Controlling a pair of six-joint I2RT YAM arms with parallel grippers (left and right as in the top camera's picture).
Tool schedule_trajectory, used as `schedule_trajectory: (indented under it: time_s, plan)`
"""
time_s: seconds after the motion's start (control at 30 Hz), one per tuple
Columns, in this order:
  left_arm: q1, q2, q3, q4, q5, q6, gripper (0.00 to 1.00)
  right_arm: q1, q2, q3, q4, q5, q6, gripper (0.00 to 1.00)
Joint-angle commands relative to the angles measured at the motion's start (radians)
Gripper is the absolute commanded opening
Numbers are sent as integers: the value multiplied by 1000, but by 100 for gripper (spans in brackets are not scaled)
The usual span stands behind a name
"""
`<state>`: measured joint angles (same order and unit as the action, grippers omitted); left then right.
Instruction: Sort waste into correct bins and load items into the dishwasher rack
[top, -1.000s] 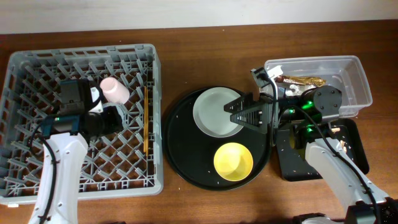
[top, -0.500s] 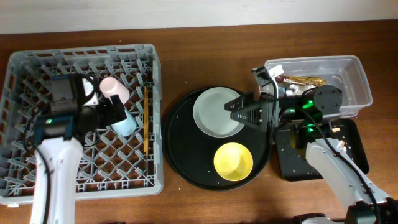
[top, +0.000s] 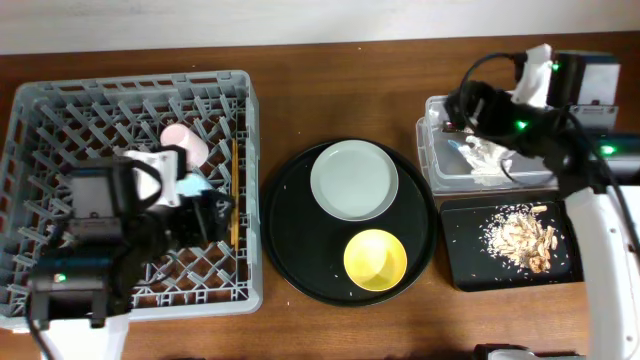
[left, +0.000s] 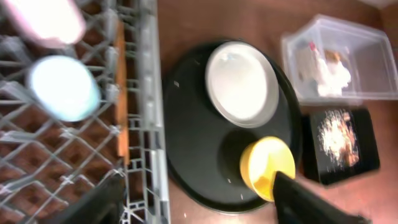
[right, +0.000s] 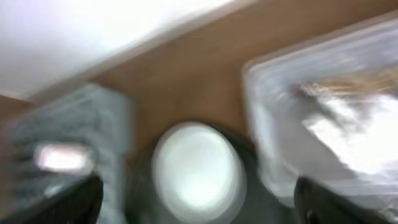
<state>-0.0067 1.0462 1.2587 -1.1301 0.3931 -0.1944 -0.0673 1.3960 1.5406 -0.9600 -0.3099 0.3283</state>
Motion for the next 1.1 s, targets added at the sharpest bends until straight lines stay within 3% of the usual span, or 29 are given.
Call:
schedule_trajectory:
  time_s: [0.0,0.13,0.2,0.27,0.3,0.33,0.37,0.43,0.53,0.63,0.93,1.07]
  plan:
    - [-217,55,12,7,10,-3,66,-50,-4,93,-122,210,-115,99]
    - [-539,185,12,59,-3,-84,66,-58,-3,92,-174,217,-114,99]
    - [-739,299,12,148,-137,-171,64,-58,-3,92,-174,217,-114,99]
    - [-862,395,12,263,-135,-172,65,-58,-2,92,-174,217,-114,99]
    - [-896,428,12,298,-138,-172,98,-58,-2,92,-174,217,-114,99]
    - [-914,463,12,360,-158,-172,99,-58,-2,92,-174,217,-114,99]
    - [-935,509,12,417,-189,-172,94,-58,-2,92,-174,217,-114,99]
    - [-982,587,12,473,-228,-187,65,-58,-2,92,-174,217,-114,99]
    - [-1070,679,12,531,-362,-187,62,-58,-2,92,-174,217,-114,99]
    - [-1139,739,12,559,-517,-187,44,-58,-2,92,-174,217,-114,99]
    - [-1162,834,12,519,-502,-203,37,-58,-2,92,-174,217,-114,99]
    - [-1191,840,10,474,-503,-202,24,-58,-2,92,-174,217,-114,99]
